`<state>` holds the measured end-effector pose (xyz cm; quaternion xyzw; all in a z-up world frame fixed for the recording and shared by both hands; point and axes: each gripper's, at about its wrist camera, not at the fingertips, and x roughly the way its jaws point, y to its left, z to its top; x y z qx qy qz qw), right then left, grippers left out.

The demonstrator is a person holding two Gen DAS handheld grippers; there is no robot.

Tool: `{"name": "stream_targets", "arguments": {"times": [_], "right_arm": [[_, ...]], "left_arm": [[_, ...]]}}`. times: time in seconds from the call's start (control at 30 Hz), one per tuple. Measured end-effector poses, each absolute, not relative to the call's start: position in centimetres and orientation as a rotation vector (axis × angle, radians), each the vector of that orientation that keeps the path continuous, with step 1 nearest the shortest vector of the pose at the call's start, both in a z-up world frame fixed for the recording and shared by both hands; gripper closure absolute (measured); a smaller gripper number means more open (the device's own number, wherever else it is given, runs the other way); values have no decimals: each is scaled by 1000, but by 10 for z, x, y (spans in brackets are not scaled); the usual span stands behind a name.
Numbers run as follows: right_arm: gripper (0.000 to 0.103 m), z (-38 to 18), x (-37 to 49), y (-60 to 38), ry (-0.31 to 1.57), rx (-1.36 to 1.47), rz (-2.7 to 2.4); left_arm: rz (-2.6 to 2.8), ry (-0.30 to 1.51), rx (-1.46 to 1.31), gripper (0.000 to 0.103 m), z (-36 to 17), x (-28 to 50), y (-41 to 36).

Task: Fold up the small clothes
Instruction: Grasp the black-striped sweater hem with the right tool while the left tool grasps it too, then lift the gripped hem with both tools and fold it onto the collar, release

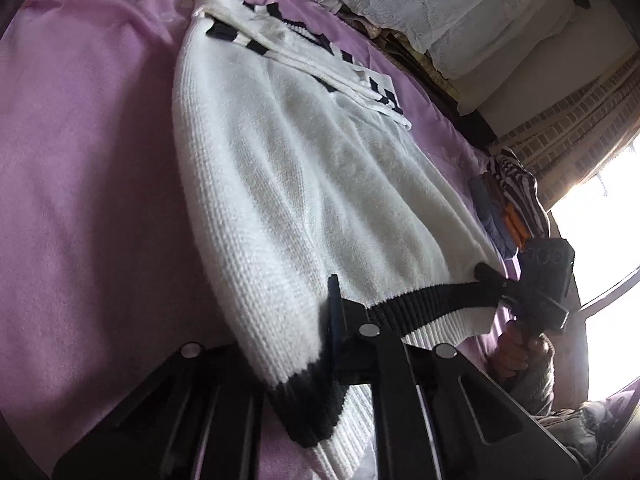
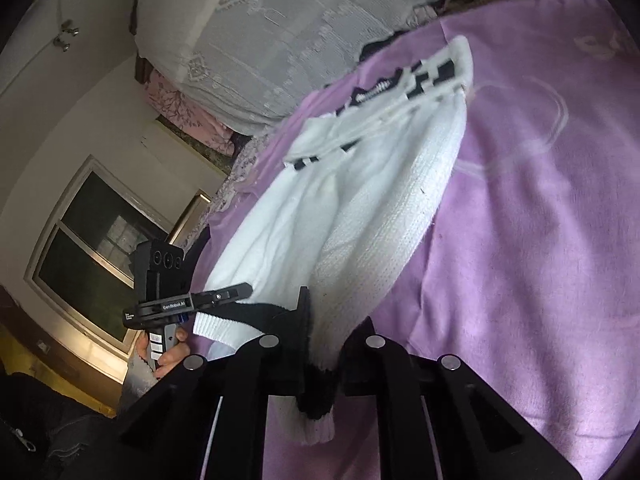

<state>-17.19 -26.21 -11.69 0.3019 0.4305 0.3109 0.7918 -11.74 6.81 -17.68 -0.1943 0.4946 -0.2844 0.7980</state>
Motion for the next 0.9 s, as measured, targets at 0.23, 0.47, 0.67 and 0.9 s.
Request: {"name": "stream_targets", "arguments": {"times": [0.23,0.47,0.67,0.9], "right_arm": [[93,-122,-157,-268,924,731,667],[94,-86,-173,-287,780,734,690],[88,-136,-162,-275,991,758,674],[92,-113,-160,-280,896,758,717]], "left_arm": [[-619,1110,-456,89,-184,-109,69],[-676,1009,-399,96,-159,-130,61],[-637,1131,-459,95,-186,-115,66],[-634,1089,-402,94,-163,-102,61]]}}
